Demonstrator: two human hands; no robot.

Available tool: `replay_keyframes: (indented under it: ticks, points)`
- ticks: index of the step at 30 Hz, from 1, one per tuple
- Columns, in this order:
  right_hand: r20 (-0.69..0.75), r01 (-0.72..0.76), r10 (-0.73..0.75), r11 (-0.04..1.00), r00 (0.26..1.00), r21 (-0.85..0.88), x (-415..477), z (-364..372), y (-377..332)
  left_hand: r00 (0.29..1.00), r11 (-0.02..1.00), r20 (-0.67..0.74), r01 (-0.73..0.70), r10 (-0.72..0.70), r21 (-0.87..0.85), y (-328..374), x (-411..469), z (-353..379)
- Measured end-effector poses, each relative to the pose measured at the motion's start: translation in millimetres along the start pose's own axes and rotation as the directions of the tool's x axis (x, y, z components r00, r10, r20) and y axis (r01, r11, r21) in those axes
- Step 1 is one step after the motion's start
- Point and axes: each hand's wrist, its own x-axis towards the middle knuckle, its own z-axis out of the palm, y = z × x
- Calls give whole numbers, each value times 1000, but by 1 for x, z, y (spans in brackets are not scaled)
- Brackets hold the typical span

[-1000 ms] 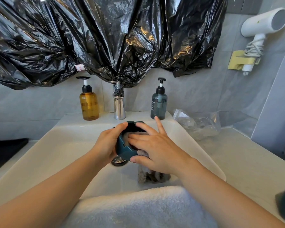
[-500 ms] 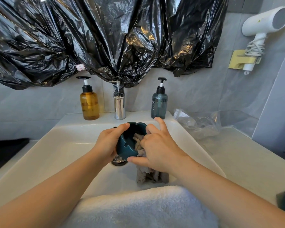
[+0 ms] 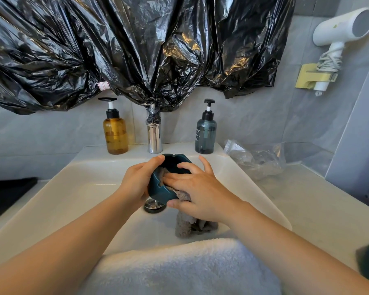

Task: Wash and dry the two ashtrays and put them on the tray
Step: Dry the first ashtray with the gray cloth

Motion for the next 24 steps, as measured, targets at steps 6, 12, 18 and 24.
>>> replay_keyframes:
  ticks: [6,12,18,24]
  points:
    - [-42,-11,15,995,999,97,-1,-5,-1,999,1000,-30,-25,25,-8,2,-2,3]
    - [-150,-42,6,970,989,-238,-4,-8,7,998,998,-2,-65,65,-13,5,-5,6]
    - [-87,-49,26,960,996,-274,-1,-7,-3,997,997,9,-74,75,-28,5,-6,3]
    - [-82,-109,84,914,993,-391,2,-6,-11,995,995,-14,-95,96,25,4,-7,8]
